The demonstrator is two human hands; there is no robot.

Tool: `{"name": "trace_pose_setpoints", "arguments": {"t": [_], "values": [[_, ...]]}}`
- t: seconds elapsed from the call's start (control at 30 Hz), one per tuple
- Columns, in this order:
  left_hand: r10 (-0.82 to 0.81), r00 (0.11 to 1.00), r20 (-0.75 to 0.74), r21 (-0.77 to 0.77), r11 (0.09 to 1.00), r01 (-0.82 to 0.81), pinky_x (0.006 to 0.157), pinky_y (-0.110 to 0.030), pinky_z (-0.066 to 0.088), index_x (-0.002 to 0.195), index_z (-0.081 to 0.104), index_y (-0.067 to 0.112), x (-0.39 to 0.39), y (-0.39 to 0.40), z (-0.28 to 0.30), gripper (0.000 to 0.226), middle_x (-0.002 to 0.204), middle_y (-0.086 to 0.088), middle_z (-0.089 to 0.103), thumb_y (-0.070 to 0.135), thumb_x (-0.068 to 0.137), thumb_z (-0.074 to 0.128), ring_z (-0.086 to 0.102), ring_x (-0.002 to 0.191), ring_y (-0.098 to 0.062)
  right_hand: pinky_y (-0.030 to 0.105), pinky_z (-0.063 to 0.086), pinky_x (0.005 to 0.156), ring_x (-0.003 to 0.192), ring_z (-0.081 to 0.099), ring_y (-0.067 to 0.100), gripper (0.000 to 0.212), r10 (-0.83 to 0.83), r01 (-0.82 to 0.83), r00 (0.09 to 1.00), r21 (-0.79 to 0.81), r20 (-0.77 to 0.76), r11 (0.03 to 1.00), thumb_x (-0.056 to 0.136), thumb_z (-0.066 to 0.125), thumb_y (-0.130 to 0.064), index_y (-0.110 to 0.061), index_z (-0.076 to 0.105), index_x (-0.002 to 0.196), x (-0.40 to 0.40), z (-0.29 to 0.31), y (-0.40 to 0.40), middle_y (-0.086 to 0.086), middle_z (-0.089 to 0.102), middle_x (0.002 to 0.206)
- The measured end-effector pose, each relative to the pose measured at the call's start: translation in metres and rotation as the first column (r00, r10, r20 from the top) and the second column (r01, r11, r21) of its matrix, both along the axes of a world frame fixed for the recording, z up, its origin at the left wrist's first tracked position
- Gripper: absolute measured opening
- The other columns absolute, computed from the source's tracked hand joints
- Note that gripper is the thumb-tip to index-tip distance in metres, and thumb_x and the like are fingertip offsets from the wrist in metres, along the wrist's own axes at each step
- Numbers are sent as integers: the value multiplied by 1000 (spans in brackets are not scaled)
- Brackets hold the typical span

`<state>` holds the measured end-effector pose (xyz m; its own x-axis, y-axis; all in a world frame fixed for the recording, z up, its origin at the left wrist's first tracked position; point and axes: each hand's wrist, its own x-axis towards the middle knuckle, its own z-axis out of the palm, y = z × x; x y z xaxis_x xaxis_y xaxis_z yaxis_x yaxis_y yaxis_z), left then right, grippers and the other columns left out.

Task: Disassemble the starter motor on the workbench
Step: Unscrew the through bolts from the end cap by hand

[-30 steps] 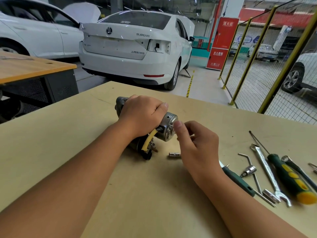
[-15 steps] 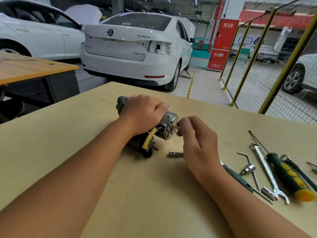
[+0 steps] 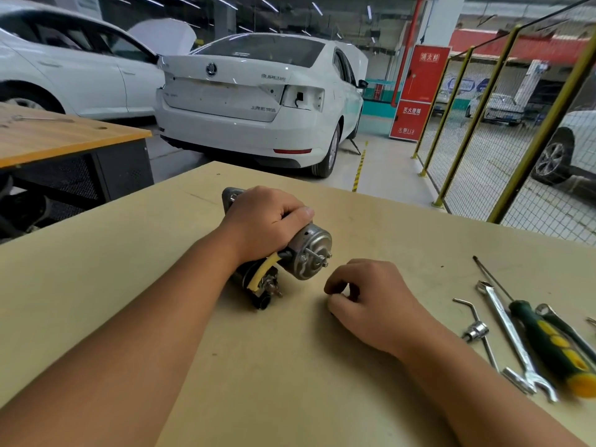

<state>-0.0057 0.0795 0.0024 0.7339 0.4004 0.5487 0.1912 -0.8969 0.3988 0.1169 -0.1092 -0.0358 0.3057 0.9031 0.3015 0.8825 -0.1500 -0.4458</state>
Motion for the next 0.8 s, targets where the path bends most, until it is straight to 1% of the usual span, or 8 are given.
{"name": "trace_pose_setpoints", "arguments": {"t": [0.13, 0.2, 0.3, 0.4, 0.5, 0.57, 0.63, 0.8], "values": [[3, 1000, 8, 8, 1000, -3, 77, -44, 52, 82, 78, 18, 0, -1, 0, 53, 76, 2, 72, 54, 92, 40, 65, 79, -19, 30, 53, 73, 80, 61, 2, 20, 155, -157, 987, -49, -37, 986, 73, 62, -31, -26, 77, 85, 4, 7, -4, -14, 67, 86], [0, 1000, 10, 12, 1000, 0, 78, -44, 53, 82, 78, 18, -1, -1, 0, 51, 76, 1, 72, 52, 93, 42, 66, 79, -19, 22, 50, 77, 84, 61, 2, 8, 234, -232, 972, -65, 25, 971, 79, 76, -26, -24, 79, 87, 8, 6, -3, -13, 67, 90], [-9, 1000, 1, 4, 1000, 9, 77, -44, 53, 82, 78, 17, -1, -1, 1, 52, 76, 1, 72, 53, 93, 41, 66, 79, -20, 21, 45, 73, 79, 57, 5, 4, 241, -237, 968, -50, 75, 970, 85, 79, -22, -21, 78, 89, 8, 3, 2, -9, 64, 89], [-15, 1000, 3, -10, 1000, 15, 77, -44, 53, 83, 78, 18, -2, -1, 2, 57, 78, 1, 73, 58, 90, 38, 67, 80, -20, 25, 40, 67, 73, 52, 7, 7, 180, -182, 976, 6, 122, 983, 86, 77, -25, -21, 72, 89, 2, -2, 5, -10, 58, 84], [-23, 1000, 10, -10, 1000, 24, 77, -44, 53, 83, 78, 19, -2, -1, 2, 57, 77, 2, 73, 58, 90, 39, 66, 79, -19, 28, 44, 67, 79, 52, 8, 24, -29, 20, 997, 118, 69, 993, 83, 78, -39, -28, 62, 96, -1, -3, 3, -12, 54, 86], [-33, 999, 18, -5, 999, 33, 77, -44, 53, 82, 79, 19, -1, -1, 2, 52, 76, 2, 72, 54, 92, 42, 66, 78, -19, 33, 47, 73, 89, 53, 14, 31, -208, 206, 977, 51, 48, 977, 86, 72, -45, -31, 55, 108, -3, -2, 1, -10, 53, 97], [-36, 999, 16, -7, 999, 36, 77, -44, 53, 82, 78, 19, -1, 1, 2, 51, 76, 3, 72, 54, 92, 42, 66, 78, -19, 38, 50, 78, 97, 54, 21, 30, -295, 304, 950, -93, 106, 948, 93, 60, -46, -30, 49, 116, -4, -1, 1, -4, 57, 105], [-37, 999, 21, -16, 999, 37, 78, -43, 54, 84, 79, 22, -1, 2, 1, 53, 77, 5, 73, 58, 90, 40, 67, 79, -16, 40, 49, 76, 92, 52, 28, 22, -254, 279, 955, -177, 150, 944, 104, 43, -33, -27, 44, 124, -9, -1, 6, 6, 60, 115]]}}
